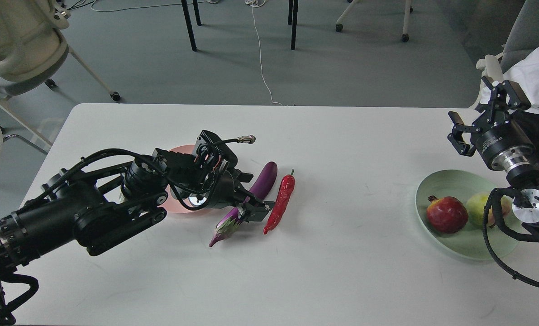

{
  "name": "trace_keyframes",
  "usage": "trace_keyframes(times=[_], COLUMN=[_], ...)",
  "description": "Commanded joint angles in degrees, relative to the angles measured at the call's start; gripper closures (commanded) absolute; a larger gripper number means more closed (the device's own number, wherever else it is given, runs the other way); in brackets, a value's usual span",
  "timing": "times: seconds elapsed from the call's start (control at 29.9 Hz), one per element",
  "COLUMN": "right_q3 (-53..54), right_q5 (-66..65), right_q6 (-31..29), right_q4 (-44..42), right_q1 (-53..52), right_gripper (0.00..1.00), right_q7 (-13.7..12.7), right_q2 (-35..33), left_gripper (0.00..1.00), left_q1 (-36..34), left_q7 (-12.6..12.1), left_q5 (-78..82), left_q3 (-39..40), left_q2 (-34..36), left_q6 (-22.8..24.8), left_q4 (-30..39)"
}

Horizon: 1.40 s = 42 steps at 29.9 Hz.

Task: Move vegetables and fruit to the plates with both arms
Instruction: 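Reach the left gripper down to the purple eggplant and grasp it, then lift the eggplant onto the pink plate and release it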

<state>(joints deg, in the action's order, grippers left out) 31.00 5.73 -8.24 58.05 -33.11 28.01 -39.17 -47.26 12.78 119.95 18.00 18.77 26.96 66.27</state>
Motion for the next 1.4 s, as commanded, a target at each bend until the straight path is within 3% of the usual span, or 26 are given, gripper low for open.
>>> trace_keyframes(times=[0.0,0.2,0.4,0.7,0.83,1.14,1.37], right_q3=[4.3,7.0,7.1,7.4,7.5,7.9,8.6], right_q5=[0.1,0.0,0.0,0.0,0.0,0.0,-0.1], right_q6=[-2.6,-3.5,-4.9,-6.3,-9.3,-9.8,-10.0], right_q4=[0.9,2.4,2.0,1.7,1.7,-0.1,-1.6], right_q1=[2.6,3.9,4.1,4.4,4.4,4.4,4.4], right_gripper=[0.01,0.01,0.01,0.01,0.01,0.01,0.01], right_q7=[0.0,0.0,0.0,0.0,0.0,0.0,0.0], right_q2=[0.3,0.6,0.1,0.2,0.2,0.1,0.3], left_gripper=[0.08,0.11,0.23,0.37,0.48,0.74,0.76], left_q1=[0.0,-0.1,-0.3,0.0,-0.6,-2.3,-4.2], left_q7=[0.0,0.0,-1.7,-1.8,-1.8,-1.9,-2.0], left_q5=[-0.2,-0.2,0.0,0.3,0.3,0.2,-0.5], left_q3=[-0.3,-0.4,-0.5,-1.7,-3.2,-3.2,-3.0], left_q2=[-1.5,-1.8,-2.0,-2.0,-2.0,-2.1,-2.0], left_q6=[-2.0,-2.5,-2.5,-2.5,-2.4,-1.4,0.8], left_q4=[-4.0,-5.2,-6.2,-6.1,-6.1,-5.4,1.7])
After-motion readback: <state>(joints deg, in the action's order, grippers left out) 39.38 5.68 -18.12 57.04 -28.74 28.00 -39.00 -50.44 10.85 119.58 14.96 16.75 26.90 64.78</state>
